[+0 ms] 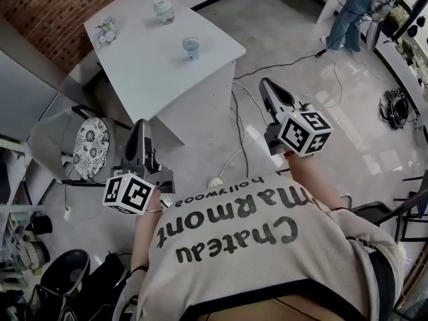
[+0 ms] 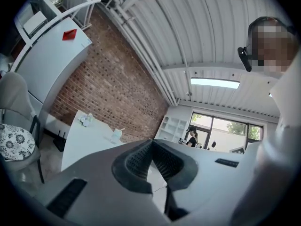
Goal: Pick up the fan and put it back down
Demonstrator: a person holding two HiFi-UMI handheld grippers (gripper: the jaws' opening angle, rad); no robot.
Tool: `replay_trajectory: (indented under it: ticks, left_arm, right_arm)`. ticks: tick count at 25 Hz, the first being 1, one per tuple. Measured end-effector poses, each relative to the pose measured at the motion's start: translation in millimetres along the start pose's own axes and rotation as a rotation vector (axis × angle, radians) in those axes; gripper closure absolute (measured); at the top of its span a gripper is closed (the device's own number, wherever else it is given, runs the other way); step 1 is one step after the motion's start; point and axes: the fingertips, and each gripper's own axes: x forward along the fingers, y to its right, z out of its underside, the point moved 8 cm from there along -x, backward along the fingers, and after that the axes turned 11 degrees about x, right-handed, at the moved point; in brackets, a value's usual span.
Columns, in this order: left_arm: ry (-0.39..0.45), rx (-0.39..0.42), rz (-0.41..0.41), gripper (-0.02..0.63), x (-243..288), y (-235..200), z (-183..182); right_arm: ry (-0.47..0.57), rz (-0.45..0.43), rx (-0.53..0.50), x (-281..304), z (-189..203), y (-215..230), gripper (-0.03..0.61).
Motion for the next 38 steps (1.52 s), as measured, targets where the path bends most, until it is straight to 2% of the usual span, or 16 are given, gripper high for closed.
replay_trajectory:
  ticks: [5, 14, 18, 24, 29, 33, 38]
  left_arm:
    - [0.016, 0.022, 0.01, 0.614, 27, -34, -6]
    - [-0.157, -0.046, 0.009, 0.614, 60, -60, 58]
    - [-0.179, -0.085, -0.03, 0.614, 78, -73, 70]
    - [-0.131, -0.085, -0.108, 0.614, 112, -83, 66]
    - [-0.131, -0.081, -0.183, 0.614, 154, -96, 59]
    - [-0.097, -0.108, -0.264, 0.614, 183, -101, 56]
    - [-0.082, -0.104, -0.34, 0.614, 209, -111, 59]
  right_arm:
    - [0.028, -0.005, -0.001, 40, -1, -3, 0.575]
    - [-0.116, 0.057, 0.093, 74, 55, 32, 0.574]
    - [-0.159, 0.055, 0.132, 99, 66, 52, 0.574]
    - [-0.187, -0.005, 0.218, 154, 56, 88, 0.574]
    - [-0.221, -0.058, 0.197, 219, 33, 114, 0.574]
    - [-0.254, -0.153, 0.18, 270, 18, 132, 0.574]
    - [-0.305, -0.305, 0.195, 332, 15, 142, 0.5]
